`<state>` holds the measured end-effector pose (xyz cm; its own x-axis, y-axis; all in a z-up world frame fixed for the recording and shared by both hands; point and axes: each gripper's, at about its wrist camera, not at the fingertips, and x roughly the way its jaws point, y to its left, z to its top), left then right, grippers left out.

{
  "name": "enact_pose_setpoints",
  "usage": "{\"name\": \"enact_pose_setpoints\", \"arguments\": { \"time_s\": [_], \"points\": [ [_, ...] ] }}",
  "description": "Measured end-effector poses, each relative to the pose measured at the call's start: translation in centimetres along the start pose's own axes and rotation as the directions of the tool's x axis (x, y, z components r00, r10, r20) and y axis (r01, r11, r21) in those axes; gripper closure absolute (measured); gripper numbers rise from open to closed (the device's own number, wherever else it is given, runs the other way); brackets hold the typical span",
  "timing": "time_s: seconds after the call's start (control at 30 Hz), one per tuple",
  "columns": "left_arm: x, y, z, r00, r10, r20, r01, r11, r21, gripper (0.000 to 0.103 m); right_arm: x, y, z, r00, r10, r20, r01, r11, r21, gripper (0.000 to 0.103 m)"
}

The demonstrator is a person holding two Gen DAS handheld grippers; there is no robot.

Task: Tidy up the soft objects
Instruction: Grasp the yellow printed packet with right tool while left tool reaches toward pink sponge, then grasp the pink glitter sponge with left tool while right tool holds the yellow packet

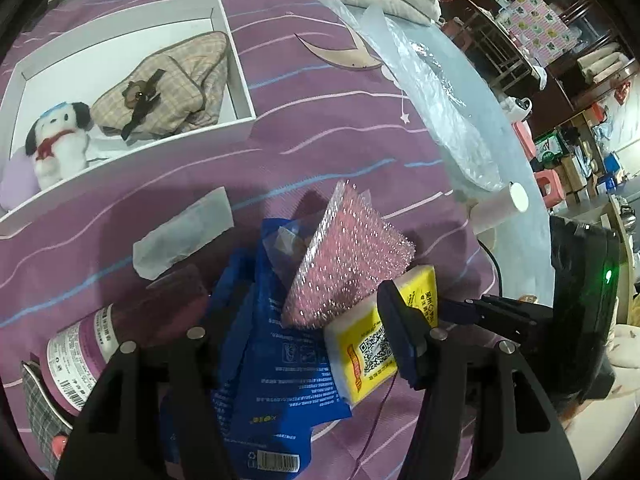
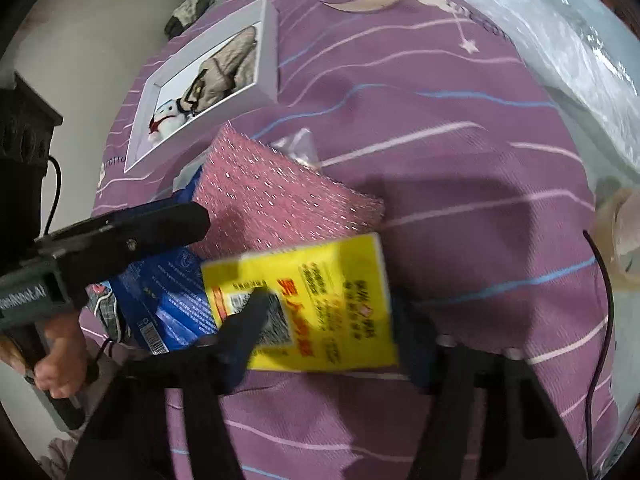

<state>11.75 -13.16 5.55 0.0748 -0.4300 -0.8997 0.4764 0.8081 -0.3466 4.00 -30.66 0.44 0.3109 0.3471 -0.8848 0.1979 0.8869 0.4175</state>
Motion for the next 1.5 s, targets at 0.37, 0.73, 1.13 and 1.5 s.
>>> {"name": "enact_pose_setpoints", "arguments": {
  "time_s": [0.37,0.73,1.13,1.5],
  "points": [
    [0.2,-0.1,-0.3,0.995,0.102,0.019,-0.102,0.995,0.014,0.071,-0.6,-1.2,0.1,1.000,0.026,0.013,-0.027,0.998,0.049,0.077],
    [-1.1,1.4,-0.2,0.999,-0.001,0.035,0.001,1.000,-0.019,0.084,-1.0,-1.5,0.0,0.999,0.028,0.020,-0.029,0.999,0.041,0.079],
    [-2.9,3.3,0.1,0.992,-0.042,0.116,0.052,0.995,-0.086,0.077,-1.9,-1.6,-0.1,0.999,0.012,0.041,-0.014,0.999,0.030,0.085],
    [-0.6,1.2,0.9,0.990,-0.060,0.126,0.058,0.998,0.024,0.077,-1.6,-1.7,-0.2,0.999,0.005,0.034,-0.006,0.999,0.043,0.085]
  ]
}}
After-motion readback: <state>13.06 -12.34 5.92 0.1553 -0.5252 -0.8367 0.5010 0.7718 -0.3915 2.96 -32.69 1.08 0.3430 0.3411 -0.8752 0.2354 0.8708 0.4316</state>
